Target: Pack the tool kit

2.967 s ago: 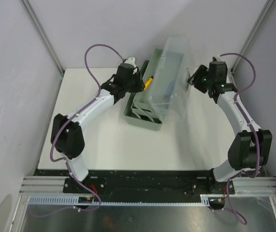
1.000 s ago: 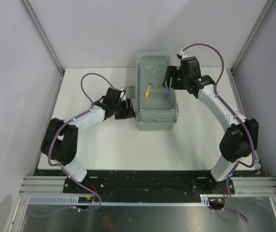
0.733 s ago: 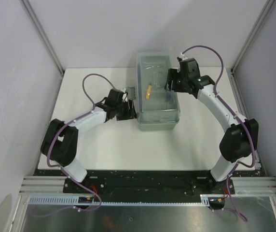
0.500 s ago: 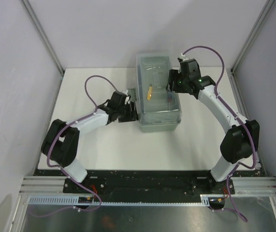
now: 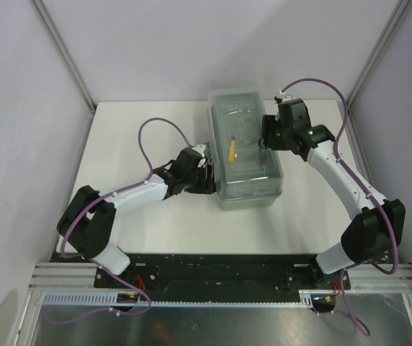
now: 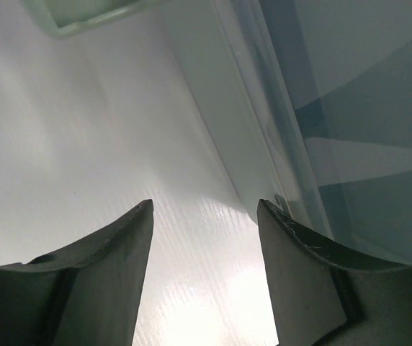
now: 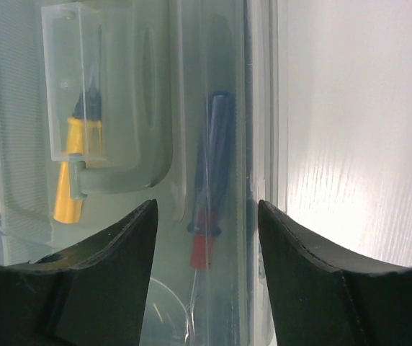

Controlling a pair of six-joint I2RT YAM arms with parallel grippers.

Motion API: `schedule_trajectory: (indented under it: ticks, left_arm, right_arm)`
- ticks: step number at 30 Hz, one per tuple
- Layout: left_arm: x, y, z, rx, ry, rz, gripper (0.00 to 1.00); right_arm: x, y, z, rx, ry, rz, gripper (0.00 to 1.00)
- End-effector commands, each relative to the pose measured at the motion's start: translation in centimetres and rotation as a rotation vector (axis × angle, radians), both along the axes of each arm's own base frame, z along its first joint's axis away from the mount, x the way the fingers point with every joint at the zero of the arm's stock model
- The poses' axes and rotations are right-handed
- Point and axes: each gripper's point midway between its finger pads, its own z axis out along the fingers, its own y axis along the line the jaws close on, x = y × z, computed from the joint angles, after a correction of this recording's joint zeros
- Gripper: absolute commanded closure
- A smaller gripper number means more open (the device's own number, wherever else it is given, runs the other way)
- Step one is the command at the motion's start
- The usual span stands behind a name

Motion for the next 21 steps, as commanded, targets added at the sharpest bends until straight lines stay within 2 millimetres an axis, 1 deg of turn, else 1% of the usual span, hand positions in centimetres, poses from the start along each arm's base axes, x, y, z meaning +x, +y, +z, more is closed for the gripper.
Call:
schedule_trajectory:
  ticks: [1, 3, 5, 6, 8, 9, 10, 11, 12, 13, 15, 17, 19, 21]
  left_arm:
    - [1.7, -2.4, 6.9, -0.181, -0.201, 0.016, 0.35]
    - [1.9, -1.5, 7.8, -0.195, -0.220, 0.055, 0.34]
    - [2.7, 0.1, 8.5, -0.196, -0.240, 0.123, 0.33]
    - [3.1, 1.0, 8.8, -0.195, -0.247, 0.157, 0.33]
    - [4.1, 3.0, 9.0, -0.184, -0.257, 0.223, 0.29]
    - [4.8, 4.1, 9.1, -0.173, -0.263, 0.258, 0.27]
    - [5.4, 5.2, 9.0, -0.163, -0.269, 0.293, 0.21]
    - [6.1, 6.3, 9.0, -0.156, -0.272, 0.326, 0.11]
    - [6.9, 7.3, 8.8, -0.150, -0.268, 0.354, 0.06]
    - [7.7, 8.3, 8.7, -0.154, -0.255, 0.380, 0.03]
    - [9.2, 9.7, 8.2, -0.174, -0.219, 0.405, 0.01]
    - [10.5, 10.5, 7.5, -0.191, -0.179, 0.406, 0.01]
    - [11.7, 10.6, 6.5, -0.198, -0.143, 0.395, 0.07]
    - [12.6, 10.0, 5.2, -0.208, -0.095, 0.369, 0.20]
  right_arm:
    - [-5.5, -0.6, -3.1, -0.022, 0.243, 0.052, 0.39]
    - [-3.3, -0.4, -0.8, 0.007, 0.163, 0.031, 0.38]
    - [-1.6, 0.0, 1.5, 0.027, 0.067, 0.027, 0.38]
    - [-0.9, 0.2, 2.9, 0.044, 0.009, 0.028, 0.37]
    - [-0.1, -0.1, 5.7, 0.071, -0.116, 0.007, 0.35]
    - [0.1, -0.3, 6.8, 0.086, -0.170, -0.002, 0.34]
    - [0.2, -0.6, 7.7, 0.101, -0.219, -0.013, 0.34]
    - [0.3, -0.8, 8.3, 0.114, -0.253, -0.023, 0.33]
    - [0.5, -0.9, 8.8, 0.124, -0.277, -0.029, 0.33]
    - [0.6, -1.0, 9.1, 0.130, -0.292, -0.035, 0.33]
    - [0.9, -1.2, 9.1, 0.128, -0.302, -0.055, 0.33]
    - [1.2, -1.6, 8.4, 0.120, -0.286, -0.090, 0.33]
    - [1.6, -2.0, 7.3, 0.102, -0.259, -0.121, 0.33]
    - [2.2, -2.1, 6.1, 0.082, -0.234, -0.137, 0.34]
